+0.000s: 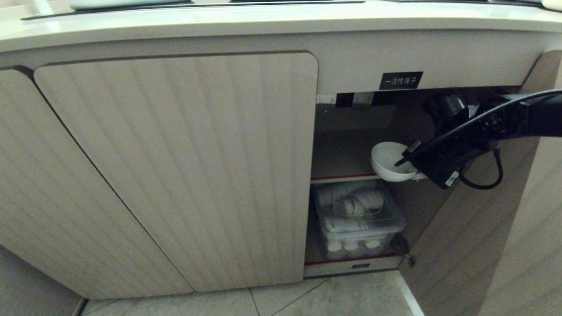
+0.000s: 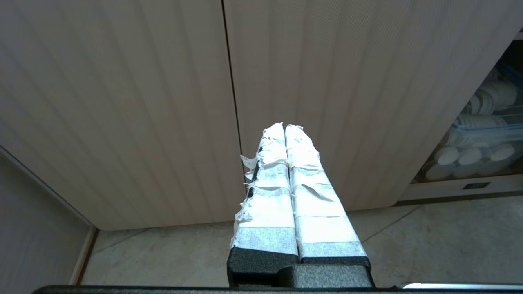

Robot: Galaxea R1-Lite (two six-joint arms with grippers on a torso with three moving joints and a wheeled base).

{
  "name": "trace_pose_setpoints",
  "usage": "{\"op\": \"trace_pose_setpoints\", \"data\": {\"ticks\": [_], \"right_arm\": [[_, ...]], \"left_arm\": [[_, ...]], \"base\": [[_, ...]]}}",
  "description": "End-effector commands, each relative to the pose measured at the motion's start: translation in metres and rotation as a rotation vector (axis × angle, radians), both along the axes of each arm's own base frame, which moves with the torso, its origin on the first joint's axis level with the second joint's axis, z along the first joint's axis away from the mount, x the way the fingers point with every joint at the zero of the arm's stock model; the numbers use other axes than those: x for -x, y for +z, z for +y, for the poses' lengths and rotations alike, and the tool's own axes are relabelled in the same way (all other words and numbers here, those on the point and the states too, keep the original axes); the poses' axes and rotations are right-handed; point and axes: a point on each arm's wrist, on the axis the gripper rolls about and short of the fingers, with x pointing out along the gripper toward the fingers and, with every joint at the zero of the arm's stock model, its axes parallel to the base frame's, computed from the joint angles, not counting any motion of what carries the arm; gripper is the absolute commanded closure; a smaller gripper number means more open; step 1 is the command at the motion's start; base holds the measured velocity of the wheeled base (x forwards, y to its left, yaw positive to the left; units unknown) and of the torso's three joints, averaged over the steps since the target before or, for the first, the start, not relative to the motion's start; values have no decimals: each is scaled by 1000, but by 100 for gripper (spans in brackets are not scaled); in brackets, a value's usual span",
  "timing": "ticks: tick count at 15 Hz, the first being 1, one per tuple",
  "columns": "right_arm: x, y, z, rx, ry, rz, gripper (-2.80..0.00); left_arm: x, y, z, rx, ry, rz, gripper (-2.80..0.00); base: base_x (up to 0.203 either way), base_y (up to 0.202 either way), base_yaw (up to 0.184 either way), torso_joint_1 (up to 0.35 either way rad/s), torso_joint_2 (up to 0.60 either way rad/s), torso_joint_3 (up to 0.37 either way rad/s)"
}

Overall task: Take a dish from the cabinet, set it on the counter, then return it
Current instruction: Put it back into the cabinet

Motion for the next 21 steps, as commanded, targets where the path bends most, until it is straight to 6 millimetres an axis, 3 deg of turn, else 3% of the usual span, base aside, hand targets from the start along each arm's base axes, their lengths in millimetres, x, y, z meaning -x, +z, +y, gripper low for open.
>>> {"op": "trace_pose_setpoints", "data": {"ticks": [1, 9, 14, 21], "right_arm": [[-8, -4, 1, -2, -6, 13, 0], [-27, -19, 5, -41, -5, 66, 0], [-40, -16, 8, -64, -3, 74, 0], [-46, -25, 9, -60, -4, 88, 0]], "left_arm": [[0, 0, 0, 0, 1, 0, 0], [0, 0, 0, 0, 1, -1, 0], [0, 0, 0, 0, 1, 0, 0], [0, 0, 0, 0, 0, -1, 0]], "base": [[0, 0, 0, 0, 0, 0], [0, 0, 0, 0, 0, 0], [0, 0, 0, 0, 0, 0], [0, 0, 0, 0, 0, 0]]}}
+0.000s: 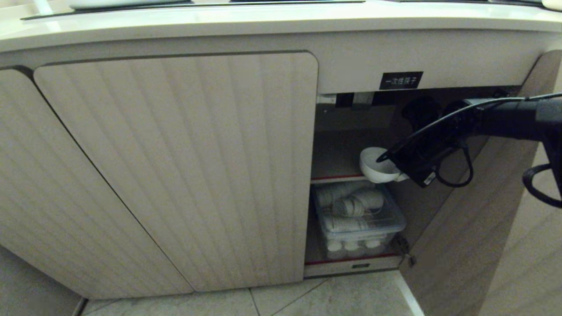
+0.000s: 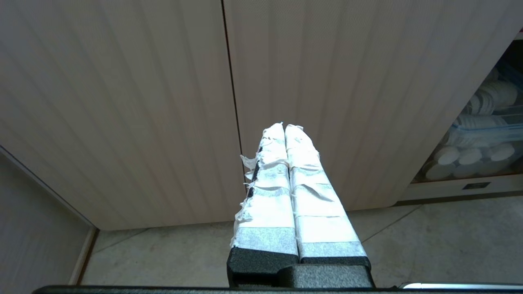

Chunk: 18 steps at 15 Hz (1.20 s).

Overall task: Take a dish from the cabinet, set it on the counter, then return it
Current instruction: Put it back into the cabinet

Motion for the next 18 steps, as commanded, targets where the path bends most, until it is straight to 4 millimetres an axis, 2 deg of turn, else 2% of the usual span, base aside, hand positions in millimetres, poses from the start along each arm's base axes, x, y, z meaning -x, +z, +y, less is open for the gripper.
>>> {"op": "trace_pose_setpoints", "data": {"ticks": [1, 9, 18], "right_arm": [[-1, -2, 0, 0, -5, 7, 0], [-11, 0, 2, 1, -1, -86, 0], [-17, -6, 2, 29, 11, -108, 0]], "left_arm": [[0, 0, 0, 0, -1, 1, 0], [0, 0, 0, 0, -2, 1, 0], [0, 0, 0, 0, 0, 0, 0]], "base": [[0, 0, 0, 0, 0, 0], [0, 0, 0, 0, 0, 0], [0, 0, 0, 0, 0, 0]]}}
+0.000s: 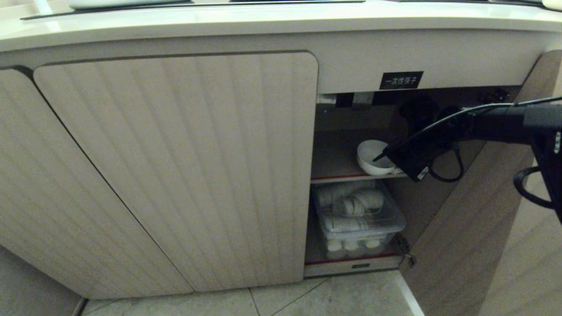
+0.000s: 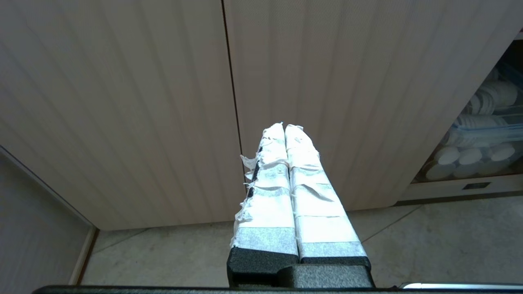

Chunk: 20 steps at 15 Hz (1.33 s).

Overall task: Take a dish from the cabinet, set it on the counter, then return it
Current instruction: Put it back into the cabinet

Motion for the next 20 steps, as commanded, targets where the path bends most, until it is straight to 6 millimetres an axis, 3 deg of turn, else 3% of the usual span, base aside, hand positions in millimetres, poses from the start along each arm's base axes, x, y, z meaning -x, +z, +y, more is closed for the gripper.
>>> {"op": "trace_pose_setpoints", "data": {"ticks": [1, 20], "right_arm": [[-1, -2, -1, -3, -7, 8, 0], [-8, -7, 0, -8, -8, -24, 0]], "left_arm": [[0, 0, 0, 0, 0, 1, 0], [0, 0, 0, 0, 0, 0, 0]], "base": [[0, 0, 0, 0, 0, 0], [0, 0, 0, 0, 0, 0]]}}
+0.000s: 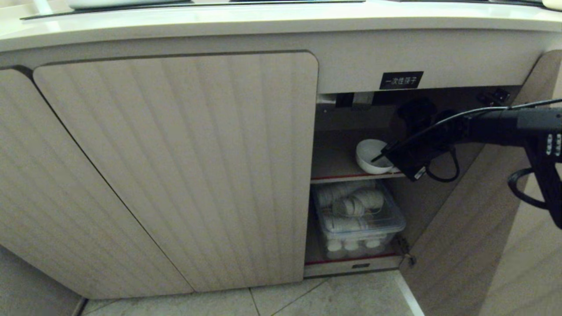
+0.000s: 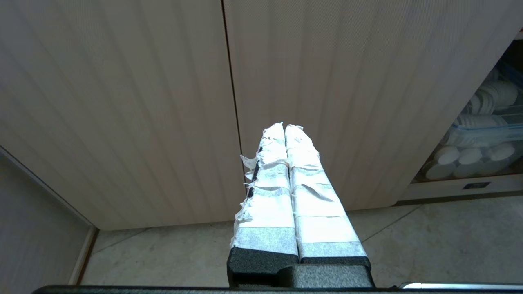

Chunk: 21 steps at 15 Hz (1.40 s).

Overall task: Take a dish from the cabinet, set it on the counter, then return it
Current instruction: Put it back into the cabinet

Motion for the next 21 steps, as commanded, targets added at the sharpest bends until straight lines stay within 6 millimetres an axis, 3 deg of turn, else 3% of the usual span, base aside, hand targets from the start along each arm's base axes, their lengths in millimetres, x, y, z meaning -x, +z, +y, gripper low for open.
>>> {"op": "trace_pose_setpoints", "data": {"ticks": [1, 21], "right_arm": [[0, -1, 0, -3, -5, 5, 0], [-11, -8, -2, 6, 7, -46, 0]], "left_arm": [[0, 0, 0, 0, 0, -1, 0], [0, 0, 0, 0, 0, 0, 0]], "base": [[0, 0, 0, 0, 0, 0], [0, 0, 0, 0, 0, 0]]}}
